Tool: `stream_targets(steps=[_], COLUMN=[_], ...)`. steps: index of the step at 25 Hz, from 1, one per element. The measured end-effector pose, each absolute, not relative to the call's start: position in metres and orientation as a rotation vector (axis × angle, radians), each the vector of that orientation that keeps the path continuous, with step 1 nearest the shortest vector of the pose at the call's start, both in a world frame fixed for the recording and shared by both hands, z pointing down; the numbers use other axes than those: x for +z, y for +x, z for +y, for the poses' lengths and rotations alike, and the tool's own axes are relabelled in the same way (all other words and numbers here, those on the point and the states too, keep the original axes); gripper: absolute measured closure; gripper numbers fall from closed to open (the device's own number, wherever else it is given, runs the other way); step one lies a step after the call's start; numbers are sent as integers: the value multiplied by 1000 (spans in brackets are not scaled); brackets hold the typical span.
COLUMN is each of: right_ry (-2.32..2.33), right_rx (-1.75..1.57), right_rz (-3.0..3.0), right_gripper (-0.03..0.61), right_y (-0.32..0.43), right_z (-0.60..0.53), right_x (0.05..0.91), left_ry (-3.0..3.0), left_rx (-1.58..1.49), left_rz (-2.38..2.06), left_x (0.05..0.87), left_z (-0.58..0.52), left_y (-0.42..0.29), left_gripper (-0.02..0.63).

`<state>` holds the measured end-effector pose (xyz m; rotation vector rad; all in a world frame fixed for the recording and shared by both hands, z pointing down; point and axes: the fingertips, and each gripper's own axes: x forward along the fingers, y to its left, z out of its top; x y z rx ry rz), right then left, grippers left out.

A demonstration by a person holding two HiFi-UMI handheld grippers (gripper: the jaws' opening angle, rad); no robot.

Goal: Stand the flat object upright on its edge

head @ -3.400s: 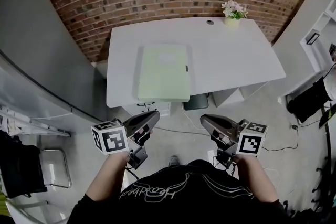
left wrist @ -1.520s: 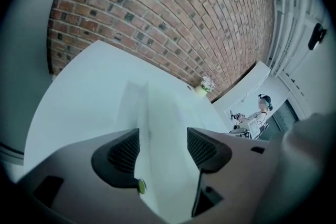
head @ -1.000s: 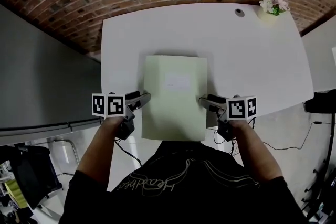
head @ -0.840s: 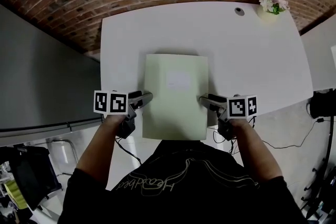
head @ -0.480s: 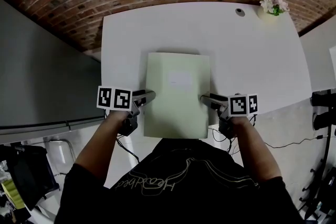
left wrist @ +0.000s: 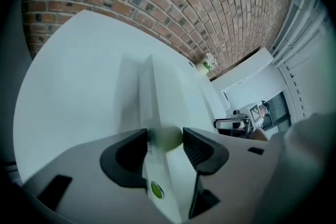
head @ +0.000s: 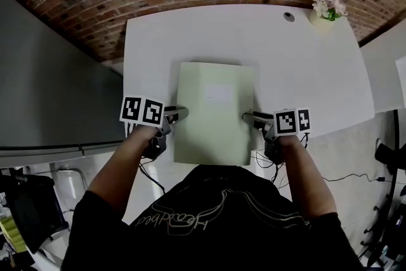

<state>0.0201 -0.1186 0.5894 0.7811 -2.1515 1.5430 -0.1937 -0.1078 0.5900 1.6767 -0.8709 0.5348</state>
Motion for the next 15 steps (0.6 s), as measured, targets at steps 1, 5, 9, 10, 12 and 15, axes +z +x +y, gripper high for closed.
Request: stream_targets(steps=[1, 5, 9, 10, 12, 15], right_ry=[780, 782, 791, 793, 793, 791], right_rx=[1543, 1546, 1554, 1555, 1550, 1538], right_rz=[-2149, -2145, -2134, -2130, -2126, -2131], right_gripper=[385, 388, 388, 388, 388, 388], right_y=[20, 20, 20, 20, 20, 20], right_z=[-118, -118, -118, -118, -118, -118], right_x=[589, 588, 588, 588, 588, 588], left_ry=[1675, 1669, 1664, 1665, 1667, 1671], left_rx=[542, 560, 566, 564, 561, 564], left_rz=[-871, -868, -865, -863, -859, -854], left_x=[590, 589, 587, 586, 586, 585], left_z=[-108, -108, -108, -108, -108, -107], left_y=[-193, -193, -193, -193, -193, -192], left_gripper=[397, 400, 400, 400, 400, 400])
